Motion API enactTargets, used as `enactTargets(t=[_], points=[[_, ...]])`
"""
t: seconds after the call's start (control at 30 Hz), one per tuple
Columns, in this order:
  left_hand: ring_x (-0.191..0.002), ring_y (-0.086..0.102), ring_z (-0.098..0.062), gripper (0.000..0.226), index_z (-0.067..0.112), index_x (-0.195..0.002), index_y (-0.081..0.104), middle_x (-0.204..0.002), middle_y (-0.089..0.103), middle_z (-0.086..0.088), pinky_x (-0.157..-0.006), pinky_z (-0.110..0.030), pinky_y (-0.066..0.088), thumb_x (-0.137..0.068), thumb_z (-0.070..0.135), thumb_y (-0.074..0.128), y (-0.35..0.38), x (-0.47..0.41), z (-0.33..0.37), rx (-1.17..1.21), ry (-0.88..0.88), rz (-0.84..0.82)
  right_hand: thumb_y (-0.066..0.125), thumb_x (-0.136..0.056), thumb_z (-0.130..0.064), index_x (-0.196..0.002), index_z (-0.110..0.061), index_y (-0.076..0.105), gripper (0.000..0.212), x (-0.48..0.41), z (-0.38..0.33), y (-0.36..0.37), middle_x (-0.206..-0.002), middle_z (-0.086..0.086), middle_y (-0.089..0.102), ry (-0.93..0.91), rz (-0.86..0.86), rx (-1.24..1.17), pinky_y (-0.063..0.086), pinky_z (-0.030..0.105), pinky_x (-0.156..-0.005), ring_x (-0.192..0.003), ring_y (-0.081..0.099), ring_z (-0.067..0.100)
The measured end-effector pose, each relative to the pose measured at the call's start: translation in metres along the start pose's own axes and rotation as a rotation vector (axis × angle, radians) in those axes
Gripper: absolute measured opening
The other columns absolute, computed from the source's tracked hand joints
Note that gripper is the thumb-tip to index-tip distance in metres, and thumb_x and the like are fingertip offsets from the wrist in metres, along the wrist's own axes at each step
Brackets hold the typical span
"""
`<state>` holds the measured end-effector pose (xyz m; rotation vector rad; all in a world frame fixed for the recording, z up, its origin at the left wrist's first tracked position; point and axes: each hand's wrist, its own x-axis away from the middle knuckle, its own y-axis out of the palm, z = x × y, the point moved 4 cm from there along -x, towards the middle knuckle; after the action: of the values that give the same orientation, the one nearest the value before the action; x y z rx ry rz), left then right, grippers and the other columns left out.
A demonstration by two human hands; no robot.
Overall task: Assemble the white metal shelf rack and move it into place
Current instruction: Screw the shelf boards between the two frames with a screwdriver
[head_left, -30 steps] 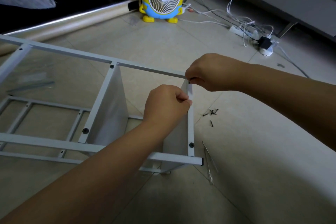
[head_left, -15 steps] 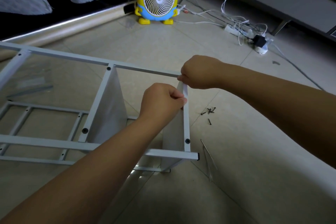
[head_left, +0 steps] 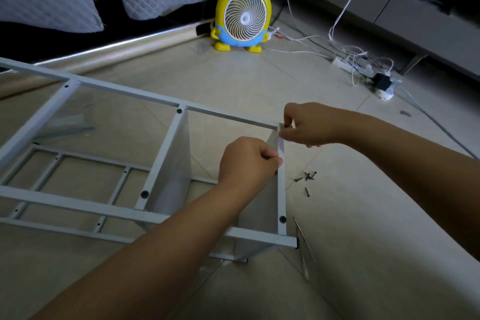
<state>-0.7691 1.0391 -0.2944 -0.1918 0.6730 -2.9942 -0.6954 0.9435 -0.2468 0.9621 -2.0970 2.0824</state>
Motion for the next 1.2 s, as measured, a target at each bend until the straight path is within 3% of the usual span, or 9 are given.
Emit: enactTargets(t=[0.13,0.23,0.33,0.43,0.6,0.77,0.97,1.07,1.2], points=[[-0.082,0.065,-0.013,0.013,0.01,-0.091,0.073,-0.09,0.071,-0.002,-0.079,-0.022,0.049,-0.085,0.019,0.065,0.0,0.0,0.0,0.002,0.008,-0.017,0.062,-0.085,-0.017,-0.114,-0.012,0.057,0.03,0.007,0.007,-0.005,-0.09,-0.001,0.062,-0.182,0.155,-0.024,0.038,0.016,-0.067,-0.08,0.054,0.012],[-0.083,0.066,-0.013,0.014,0.01,-0.092,0.074,-0.091,0.072,-0.002,-0.08,-0.023,0.05,-0.084,0.018,0.066,-0.001,0.0,0.001,-0.003,0.019,-0.02,0.063,-0.085,-0.012,-0.105,-0.009,0.067,0.021,0.01,0.009,-0.004,-0.092,0.005,0.069,-0.267,0.216,-0.014,0.036,0.002,-0.064,-0.066,0.056,0.001],[-0.081,0.065,-0.012,0.014,0.009,-0.091,0.074,-0.091,0.072,-0.002,-0.078,-0.022,0.05,-0.084,0.018,0.066,0.0,0.0,0.0,0.004,0.02,-0.023,0.061,-0.085,-0.007,-0.099,-0.004,0.07,0.017,0.013,0.008,-0.004,-0.081,0.004,0.068,-0.328,0.253,-0.023,0.037,-0.002,-0.062,-0.057,0.054,-0.014],[-0.076,0.062,-0.01,0.012,0.01,-0.088,0.074,-0.089,0.072,-0.001,-0.076,-0.021,0.05,-0.083,0.018,0.066,0.001,-0.001,-0.001,0.008,0.017,-0.017,0.057,-0.088,-0.008,-0.101,-0.003,0.07,0.018,0.015,0.002,-0.005,-0.087,0.008,0.07,-0.358,0.263,0.061,0.035,0.005,-0.061,-0.057,0.055,-0.002],[-0.073,0.061,-0.01,0.012,0.009,-0.085,0.075,-0.085,0.071,-0.001,-0.075,-0.022,0.05,-0.083,0.018,0.067,0.003,-0.002,-0.001,0.007,0.012,-0.016,0.045,-0.095,-0.016,-0.111,-0.008,0.064,0.026,0.008,-0.006,-0.004,-0.104,0.007,0.065,-0.293,0.209,0.238,0.037,0.021,-0.077,-0.092,0.057,0.019],[-0.076,0.064,-0.014,0.014,0.007,-0.084,0.074,-0.084,0.071,-0.002,-0.076,-0.026,0.052,-0.084,0.017,0.065,0.007,-0.003,0.001,-0.017,0.01,-0.027,0.042,-0.096,-0.023,-0.102,-0.003,0.063,0.029,0.003,-0.006,0.002,-0.098,0.013,0.065,-0.177,0.231,0.274,0.044,0.034,-0.081,-0.093,0.056,0.027],[-0.081,0.066,-0.015,0.012,0.01,-0.088,0.074,-0.087,0.072,-0.001,-0.078,-0.027,0.053,-0.083,0.017,0.066,0.005,-0.002,0.003,-0.005,0.006,-0.027,0.043,-0.096,-0.014,-0.093,0.002,0.063,0.025,0.013,-0.001,0.005,-0.087,0.017,0.065,-0.146,0.312,0.026,0.046,0.035,-0.078,-0.079,0.06,0.029],[-0.079,0.065,-0.013,0.011,0.01,-0.086,0.075,-0.085,0.072,-0.001,-0.076,-0.025,0.052,-0.083,0.017,0.066,0.004,-0.001,0.003,0.001,0.004,-0.022,0.043,-0.094,-0.011,-0.099,-0.002,0.064,0.023,0.011,0.0,0.005,-0.092,0.012,0.065,-0.184,0.291,0.062,0.039,0.024,-0.072,-0.071,0.051,0.017],[-0.077,0.063,-0.012,0.011,0.01,-0.084,0.075,-0.084,0.072,0.0,-0.075,-0.023,0.051,-0.083,0.017,0.067,0.004,-0.001,0.002,-0.003,0.006,-0.014,0.044,-0.093,-0.008,-0.1,-0.004,0.064,0.022,0.007,0.001,0.002,-0.095,0.01,0.066,-0.24,0.235,0.128,0.038,0.024,-0.074,-0.072,0.048,0.015]])
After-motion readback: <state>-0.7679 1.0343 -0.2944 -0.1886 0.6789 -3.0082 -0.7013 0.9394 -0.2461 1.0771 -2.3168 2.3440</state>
